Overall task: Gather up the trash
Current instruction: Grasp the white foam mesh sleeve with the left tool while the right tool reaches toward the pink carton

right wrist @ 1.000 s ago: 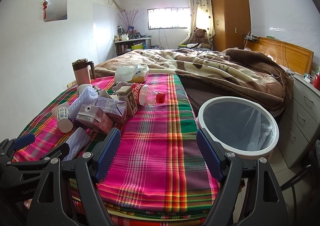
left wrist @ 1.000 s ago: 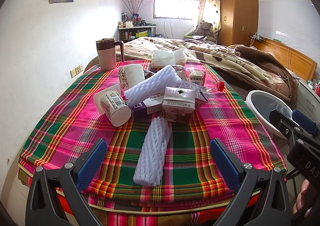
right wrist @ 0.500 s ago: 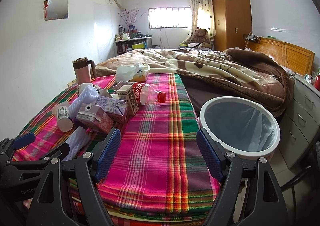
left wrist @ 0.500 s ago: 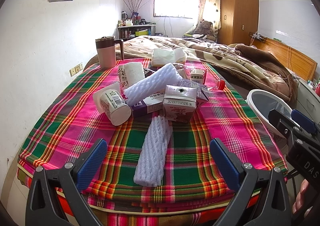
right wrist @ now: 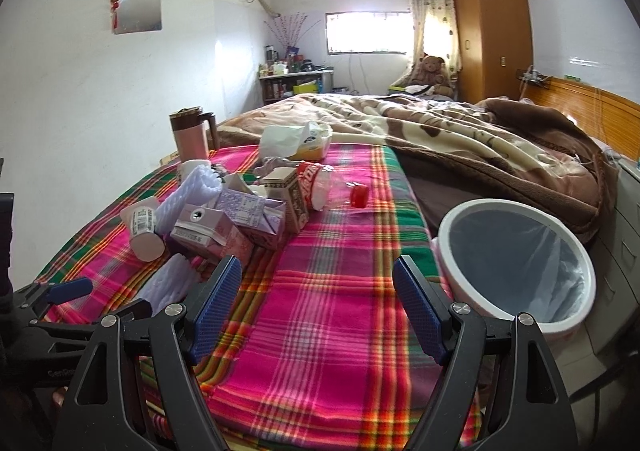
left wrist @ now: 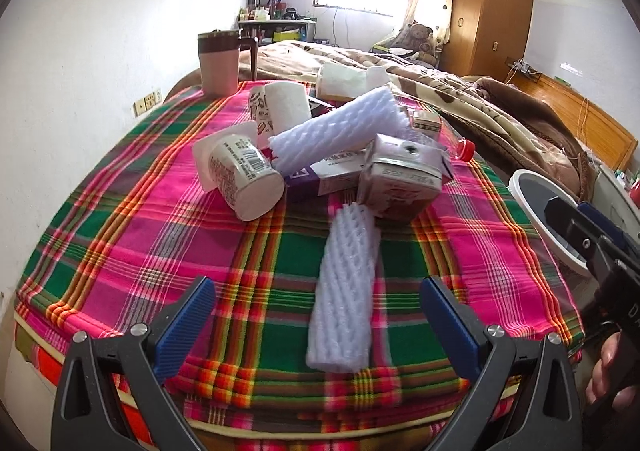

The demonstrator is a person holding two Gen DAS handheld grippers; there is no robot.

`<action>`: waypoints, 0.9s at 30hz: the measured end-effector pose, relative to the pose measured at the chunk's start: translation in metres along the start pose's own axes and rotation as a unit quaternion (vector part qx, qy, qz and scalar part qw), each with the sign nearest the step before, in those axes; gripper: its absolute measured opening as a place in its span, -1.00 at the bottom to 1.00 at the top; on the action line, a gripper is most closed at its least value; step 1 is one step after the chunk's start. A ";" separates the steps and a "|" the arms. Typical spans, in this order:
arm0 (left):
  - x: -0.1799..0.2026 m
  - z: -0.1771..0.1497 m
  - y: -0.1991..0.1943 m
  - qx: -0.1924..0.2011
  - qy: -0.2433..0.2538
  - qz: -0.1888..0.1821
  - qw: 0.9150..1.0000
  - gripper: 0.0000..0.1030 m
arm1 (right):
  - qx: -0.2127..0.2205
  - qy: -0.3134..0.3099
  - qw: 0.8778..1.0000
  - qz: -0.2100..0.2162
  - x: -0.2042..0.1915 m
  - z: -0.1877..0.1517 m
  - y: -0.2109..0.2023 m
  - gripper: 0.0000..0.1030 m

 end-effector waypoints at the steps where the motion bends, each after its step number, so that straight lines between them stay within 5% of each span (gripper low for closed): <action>1: -0.001 -0.001 0.003 -0.003 -0.001 -0.003 1.000 1.00 | -0.003 0.001 1.000 0.008 -0.003 -0.001 0.003 0.55; 8: 0.002 -0.008 0.029 -0.039 0.006 -0.028 0.999 0.72 | -0.018 0.004 0.998 0.053 -0.022 -0.004 0.020 0.55; 20: -0.020 -0.004 0.035 -0.046 -0.015 -0.042 0.998 -0.23 | -0.047 -0.017 0.993 0.102 -0.056 -0.009 0.044 0.54; 27: -0.034 -0.005 0.032 -0.040 -0.023 -0.029 0.999 -0.30 | -0.058 -0.046 0.991 0.111 -0.073 -0.010 0.056 0.54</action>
Point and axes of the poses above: each gripper's, at about its wrist camera, not at the fingertips, and y roughly the way its jaws point, x to its right, z to its top, the point moved 8 cm from there along y, roughly the way its jaws point, and after that the axes turned 9 degrees about x, right-handed, at the moved point
